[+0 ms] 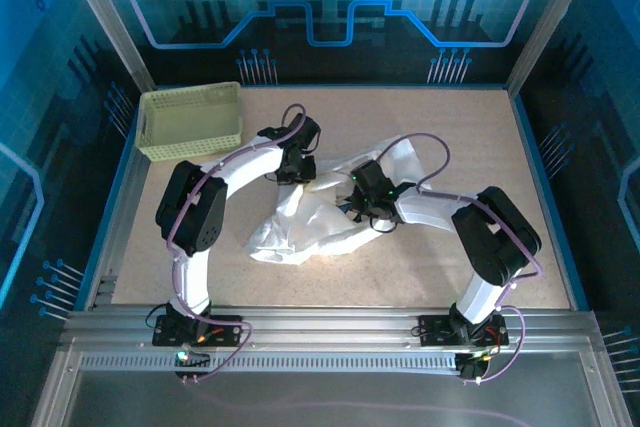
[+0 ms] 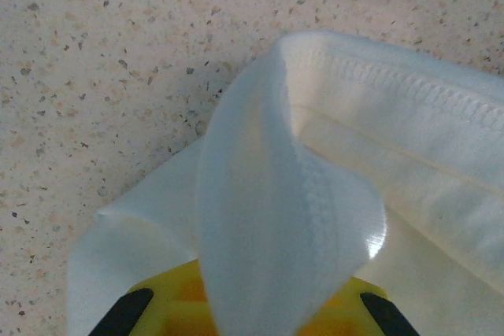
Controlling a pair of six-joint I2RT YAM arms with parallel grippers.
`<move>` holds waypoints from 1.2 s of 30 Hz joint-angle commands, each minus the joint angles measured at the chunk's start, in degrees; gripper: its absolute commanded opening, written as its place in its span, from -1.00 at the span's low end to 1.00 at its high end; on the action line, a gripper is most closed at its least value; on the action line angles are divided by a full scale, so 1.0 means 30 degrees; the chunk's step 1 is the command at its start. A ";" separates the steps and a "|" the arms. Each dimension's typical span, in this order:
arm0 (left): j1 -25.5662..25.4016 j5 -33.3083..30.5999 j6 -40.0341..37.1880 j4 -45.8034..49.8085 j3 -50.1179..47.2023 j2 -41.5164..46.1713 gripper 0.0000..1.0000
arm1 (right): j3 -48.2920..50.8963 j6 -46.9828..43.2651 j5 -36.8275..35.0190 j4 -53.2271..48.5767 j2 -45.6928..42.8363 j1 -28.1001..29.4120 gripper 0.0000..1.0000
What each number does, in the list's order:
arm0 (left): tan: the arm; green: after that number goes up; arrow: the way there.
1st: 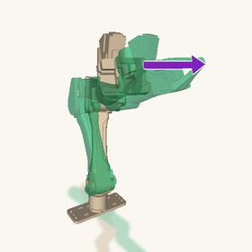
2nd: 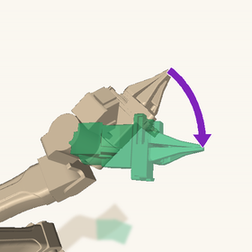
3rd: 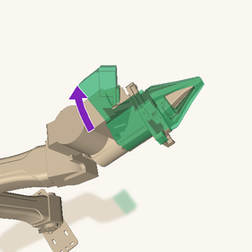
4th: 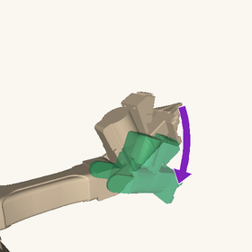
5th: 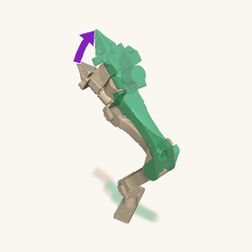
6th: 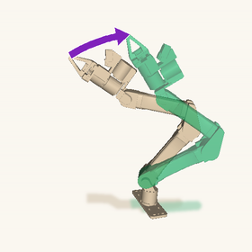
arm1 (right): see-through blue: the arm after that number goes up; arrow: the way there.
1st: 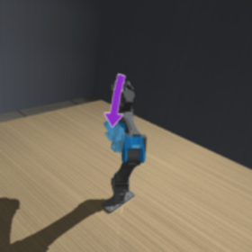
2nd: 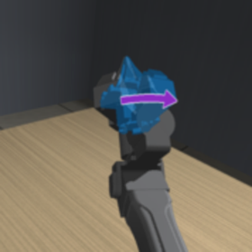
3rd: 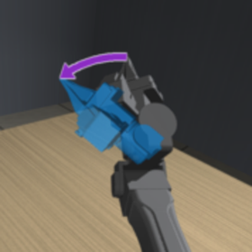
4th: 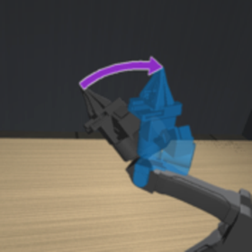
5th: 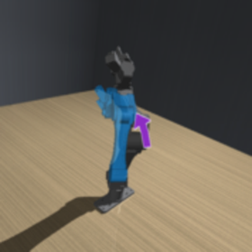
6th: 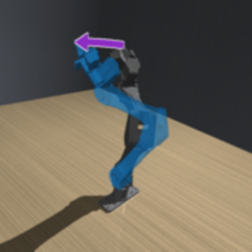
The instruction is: Fold the inside-out t-shirt
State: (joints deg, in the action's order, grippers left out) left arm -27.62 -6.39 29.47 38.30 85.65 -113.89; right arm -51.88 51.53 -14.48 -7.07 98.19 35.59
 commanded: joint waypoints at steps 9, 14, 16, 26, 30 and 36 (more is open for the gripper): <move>-0.0159 0.0143 0.0054 -0.0573 -0.1008 0.1189 -0.83 | -0.2784 0.1533 -0.1906 -0.4984 0.1860 0.0893 0.39; -0.0148 0.0080 0.0079 -0.0871 -0.1315 0.1817 -0.84 | -0.4233 0.2283 -0.1904 -0.6859 0.3715 0.1039 0.37; -0.0157 -0.0019 0.0052 -0.0956 -0.1441 0.2054 -0.85 | -0.4586 0.2531 -0.2147 -0.7246 0.4196 0.1154 0.25; -0.0100 -0.0695 -0.0212 -0.0743 -0.1469 0.2098 -0.86 | -0.3009 0.2298 -0.2591 -0.4490 0.2864 0.1140 -1.00; 0.0042 -0.0938 -0.0182 -0.0377 -0.1131 0.1491 -0.88 | -0.1385 0.0794 -0.1888 -0.1596 0.0158 0.1282 -1.00; 0.0188 -0.1370 -0.0270 0.0586 0.0102 0.0299 -0.86 | 0.1242 -0.0443 0.1630 0.3279 -0.3460 0.1319 -1.00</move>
State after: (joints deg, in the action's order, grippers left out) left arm -27.49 -8.84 29.65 37.12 82.81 -110.76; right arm -50.30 52.77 -15.55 -7.11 91.74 38.63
